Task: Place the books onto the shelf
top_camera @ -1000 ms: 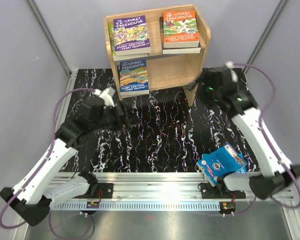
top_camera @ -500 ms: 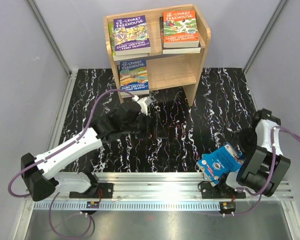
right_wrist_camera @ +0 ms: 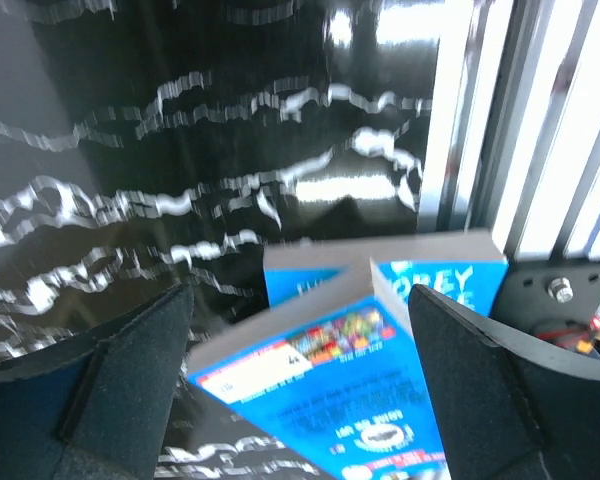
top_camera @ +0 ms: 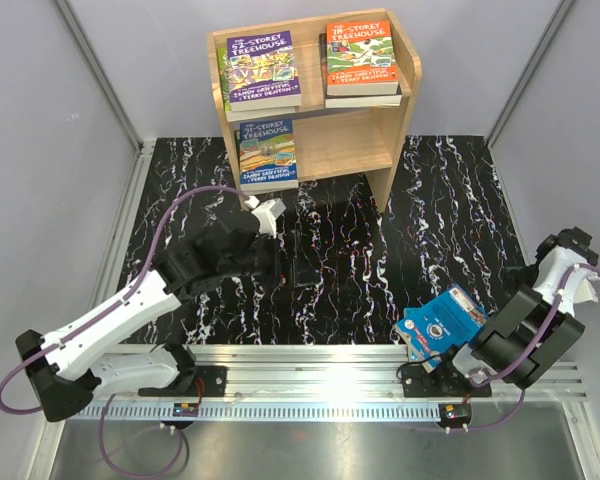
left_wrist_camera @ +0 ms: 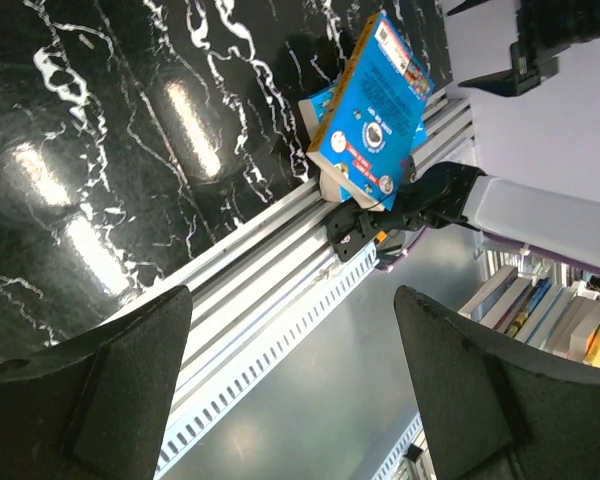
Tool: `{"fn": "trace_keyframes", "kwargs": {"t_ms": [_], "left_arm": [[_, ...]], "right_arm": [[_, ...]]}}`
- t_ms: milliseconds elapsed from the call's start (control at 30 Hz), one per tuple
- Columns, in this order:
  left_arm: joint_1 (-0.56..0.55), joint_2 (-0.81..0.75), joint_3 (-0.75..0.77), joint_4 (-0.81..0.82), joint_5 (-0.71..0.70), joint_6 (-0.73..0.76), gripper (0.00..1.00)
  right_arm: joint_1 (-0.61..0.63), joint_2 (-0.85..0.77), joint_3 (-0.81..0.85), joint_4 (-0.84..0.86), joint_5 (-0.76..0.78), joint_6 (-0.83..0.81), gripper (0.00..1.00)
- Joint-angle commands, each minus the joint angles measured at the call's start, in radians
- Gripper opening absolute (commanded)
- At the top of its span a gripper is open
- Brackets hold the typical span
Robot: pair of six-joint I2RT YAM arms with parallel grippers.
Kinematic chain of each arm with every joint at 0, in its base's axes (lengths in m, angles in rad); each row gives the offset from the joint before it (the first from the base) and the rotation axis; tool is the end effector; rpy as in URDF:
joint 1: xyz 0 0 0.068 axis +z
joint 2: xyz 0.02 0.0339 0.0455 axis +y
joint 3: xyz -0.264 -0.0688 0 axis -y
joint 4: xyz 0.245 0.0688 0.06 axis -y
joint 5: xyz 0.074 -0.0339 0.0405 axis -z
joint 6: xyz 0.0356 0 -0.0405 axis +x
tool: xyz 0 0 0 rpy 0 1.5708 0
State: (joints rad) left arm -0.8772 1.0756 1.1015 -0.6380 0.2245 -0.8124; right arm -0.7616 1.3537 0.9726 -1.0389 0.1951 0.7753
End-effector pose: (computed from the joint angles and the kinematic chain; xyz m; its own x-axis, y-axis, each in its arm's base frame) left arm 0.1390 -0.1795 0.3497 -0.8814 -0.0469 -0.4700 0.3290 0.6530 -0.6821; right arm 0.1611 -0.1632 0.2282 -0.0224 0.9702 -0.2414 0.9994 0.0152 -0.0317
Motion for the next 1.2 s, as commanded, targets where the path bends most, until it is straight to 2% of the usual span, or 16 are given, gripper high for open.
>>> {"fn": "trace_keyframes", "kwargs": {"t_ms": [0,167,333,433,467,533,600,667,767,800,867,900,1000,1067,1100,1167], "left_arm": [[-0.003,-0.031,-0.005,-0.020,-0.022,0.012,0.86],[-0.003,-0.052,-0.020,-0.038,-0.034,0.009,0.86],[-0.002,-0.063,-0.046,-0.043,-0.043,-0.005,0.86],[-0.002,-0.068,-0.058,-0.043,-0.043,-0.014,0.86],[-0.002,-0.071,-0.060,-0.042,-0.045,-0.014,0.86],[-0.002,-0.072,-0.072,-0.038,-0.051,-0.018,0.86],[-0.002,-0.074,-0.083,-0.034,-0.053,-0.025,0.86],[-0.002,-0.075,-0.088,-0.029,-0.054,-0.028,0.86],[0.000,-0.075,-0.080,-0.037,-0.065,-0.027,0.86],[0.000,-0.075,-0.077,-0.040,-0.068,-0.024,0.86],[0.006,-0.074,-0.071,-0.046,-0.073,-0.021,0.86],[0.010,-0.072,-0.068,-0.046,-0.074,-0.018,0.86],[0.017,-0.063,-0.049,-0.051,-0.071,-0.014,0.86],[0.018,-0.062,-0.045,-0.049,-0.079,-0.014,0.86],[0.018,-0.062,-0.046,-0.046,-0.082,-0.018,0.86],[0.018,-0.062,-0.054,-0.031,-0.083,-0.024,0.86]], "right_arm": [[-0.027,0.050,-0.004,0.104,0.058,-0.033,0.95],[-0.025,0.147,-0.070,0.203,-0.054,-0.034,0.83],[-0.022,0.081,-0.239,0.348,-0.192,0.019,0.72],[0.008,0.056,-0.310,0.401,-0.273,0.053,0.54],[0.069,0.050,-0.317,0.407,-0.276,0.065,0.44],[0.155,0.053,-0.322,0.412,-0.269,0.123,0.37],[0.312,0.067,-0.312,0.437,-0.269,0.209,0.29],[0.493,0.111,-0.293,0.459,-0.276,0.281,0.25],[0.683,0.227,-0.203,0.531,-0.305,0.412,0.17],[0.797,0.264,-0.127,0.610,-0.327,0.429,0.15],[0.887,0.384,-0.022,0.660,-0.396,0.409,0.12],[0.934,0.415,0.112,0.586,-0.392,0.369,0.12],[0.935,0.426,0.297,0.378,-0.303,0.276,0.15],[0.911,0.375,0.387,0.219,-0.170,0.201,0.34],[0.895,0.358,0.411,0.170,-0.130,0.182,0.49],[0.819,0.303,0.431,0.055,-0.054,0.151,0.66]]}}
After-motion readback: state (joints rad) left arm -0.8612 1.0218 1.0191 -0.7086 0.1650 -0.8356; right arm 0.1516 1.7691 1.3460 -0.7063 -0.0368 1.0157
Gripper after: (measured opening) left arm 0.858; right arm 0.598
